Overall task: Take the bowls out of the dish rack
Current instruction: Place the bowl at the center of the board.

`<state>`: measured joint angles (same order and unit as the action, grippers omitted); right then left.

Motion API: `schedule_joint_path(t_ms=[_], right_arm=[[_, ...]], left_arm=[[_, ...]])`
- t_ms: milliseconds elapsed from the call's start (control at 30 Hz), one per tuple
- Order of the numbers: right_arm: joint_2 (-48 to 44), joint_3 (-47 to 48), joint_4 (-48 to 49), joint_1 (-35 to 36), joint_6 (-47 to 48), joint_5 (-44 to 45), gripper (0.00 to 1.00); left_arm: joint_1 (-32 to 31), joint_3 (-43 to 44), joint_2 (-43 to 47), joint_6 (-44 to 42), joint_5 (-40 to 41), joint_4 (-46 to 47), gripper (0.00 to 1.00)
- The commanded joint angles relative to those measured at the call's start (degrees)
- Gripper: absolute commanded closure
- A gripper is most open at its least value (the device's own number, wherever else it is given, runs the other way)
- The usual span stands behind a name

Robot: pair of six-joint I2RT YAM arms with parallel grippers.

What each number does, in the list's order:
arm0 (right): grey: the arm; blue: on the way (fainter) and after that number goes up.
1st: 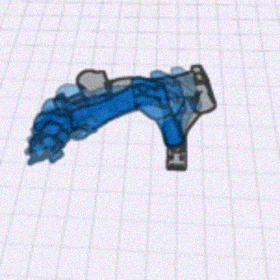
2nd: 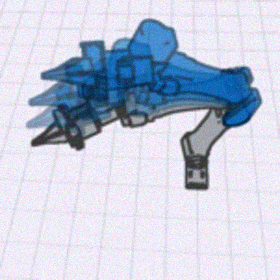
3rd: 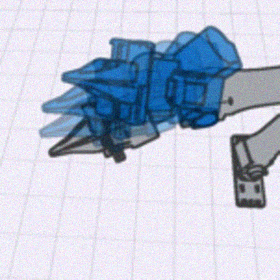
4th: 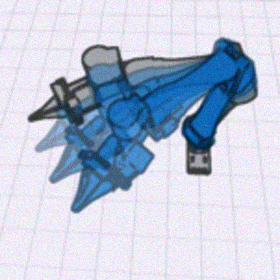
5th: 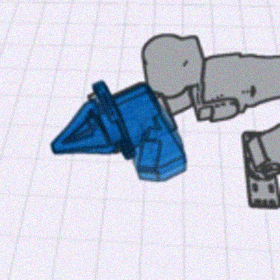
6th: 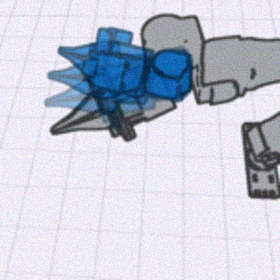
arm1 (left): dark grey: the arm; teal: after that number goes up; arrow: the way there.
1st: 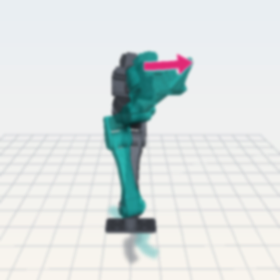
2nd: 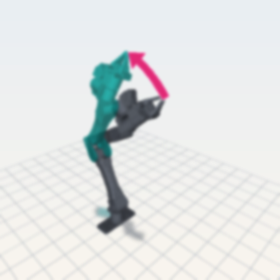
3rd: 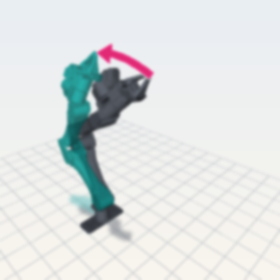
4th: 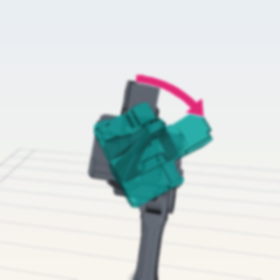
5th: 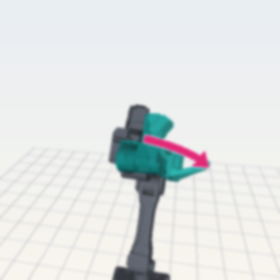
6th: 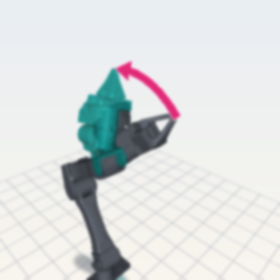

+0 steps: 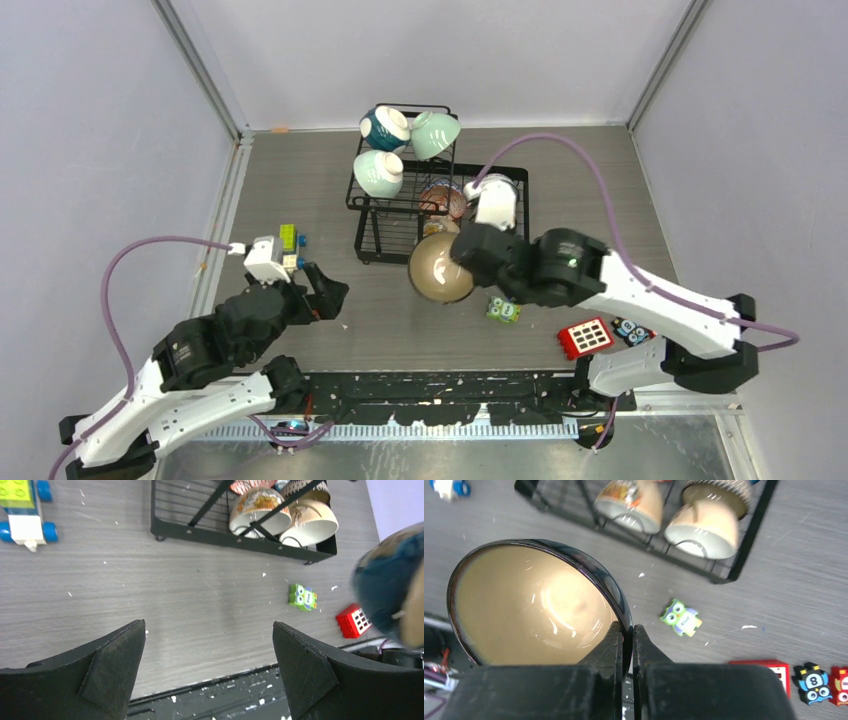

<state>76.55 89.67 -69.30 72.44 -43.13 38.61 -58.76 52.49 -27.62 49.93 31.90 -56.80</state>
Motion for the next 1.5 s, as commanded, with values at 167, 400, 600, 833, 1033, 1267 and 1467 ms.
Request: schedule_joint_path(t_ms=[167, 400, 600, 833, 1033, 1267, 1467], right_arm=[[-5.57, 6.92, 3.24, -23.65, 7.57, -1.96, 0.99], [-4.83, 4.37, 14.08, -51.73, 2.37, -10.76, 0.99], [2.13, 0.75, 20.71, -66.56, -2.61, -13.72, 0.99], [12.52, -0.05, 26.78, -74.9, -1.29, -13.07, 0.99], [23.02, 3.44, 28.27, -79.28, 0.35, -14.88, 0.99], [31.81, 5.56, 32.36, -82.0, 2.83, -17.85, 0.99], [33.31, 1.88, 40.03, -85.71, 0.32, -24.6, 0.99]], left_arm=[[-0.04, -4.48, 5.95, -5.55, 9.83, 5.84, 0.0], [-0.01, -5.03, 4.14, -6.82, 10.74, 5.51, 0.0], [-0.03, -6.18, 5.67, -8.95, 11.85, 5.57, 0.0], [-0.03, -9.51, 10.43, -10.58, 12.49, 8.62, 0.0], [-0.02, -10.06, 10.01, -11.04, 13.08, 9.24, 0.01], [-0.02, -10.15, 9.51, -9.88, 13.57, 7.71, 0.01], [-0.03, -10.26, 8.53, -9.94, 14.28, 7.86, 0.01]])
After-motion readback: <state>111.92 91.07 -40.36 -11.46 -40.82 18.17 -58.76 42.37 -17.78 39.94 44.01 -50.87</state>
